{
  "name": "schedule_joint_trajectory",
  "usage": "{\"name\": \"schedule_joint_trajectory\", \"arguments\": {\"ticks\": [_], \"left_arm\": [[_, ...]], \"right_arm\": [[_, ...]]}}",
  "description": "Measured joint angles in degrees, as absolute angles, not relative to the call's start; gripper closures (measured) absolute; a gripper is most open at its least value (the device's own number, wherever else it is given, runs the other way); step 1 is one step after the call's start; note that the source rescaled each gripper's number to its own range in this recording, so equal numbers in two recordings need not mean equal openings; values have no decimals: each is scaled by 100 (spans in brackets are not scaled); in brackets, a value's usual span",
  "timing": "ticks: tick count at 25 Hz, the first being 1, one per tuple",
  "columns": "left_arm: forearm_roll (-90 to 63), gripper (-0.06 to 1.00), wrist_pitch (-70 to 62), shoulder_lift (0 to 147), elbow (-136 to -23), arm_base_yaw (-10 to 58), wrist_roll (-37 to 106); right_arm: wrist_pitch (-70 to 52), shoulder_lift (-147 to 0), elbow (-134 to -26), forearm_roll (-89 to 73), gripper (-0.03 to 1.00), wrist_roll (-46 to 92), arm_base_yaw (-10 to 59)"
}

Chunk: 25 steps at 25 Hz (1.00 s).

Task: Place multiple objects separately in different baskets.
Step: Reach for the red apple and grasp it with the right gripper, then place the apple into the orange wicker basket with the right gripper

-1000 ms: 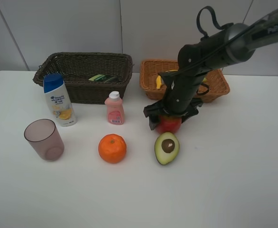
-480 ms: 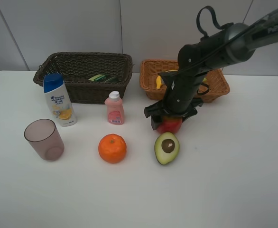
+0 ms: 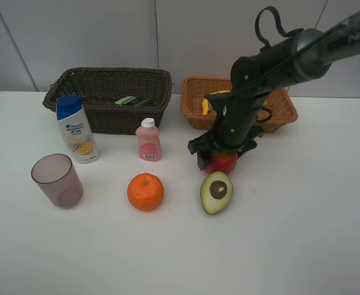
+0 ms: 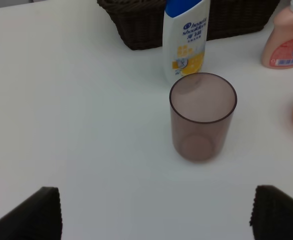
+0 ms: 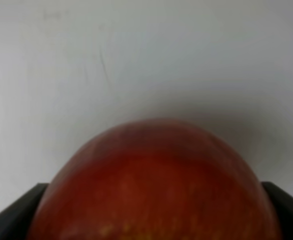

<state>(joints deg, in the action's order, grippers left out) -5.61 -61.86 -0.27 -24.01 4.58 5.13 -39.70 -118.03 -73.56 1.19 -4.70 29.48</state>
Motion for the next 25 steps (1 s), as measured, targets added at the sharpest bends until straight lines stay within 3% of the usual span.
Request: {"name": "schedule_joint_trajectory", "arguments": {"ticks": [7,25], "left_arm": [[-561,-5,-6186,-27,-2401,458,513],[-561,-5,-6186,-27,-2401,458,513]], "right_arm": [[-4359,-11546,-7591,119,25,-269,2948],[-6125,-11519,-9418,165,25,501,2849]]}}
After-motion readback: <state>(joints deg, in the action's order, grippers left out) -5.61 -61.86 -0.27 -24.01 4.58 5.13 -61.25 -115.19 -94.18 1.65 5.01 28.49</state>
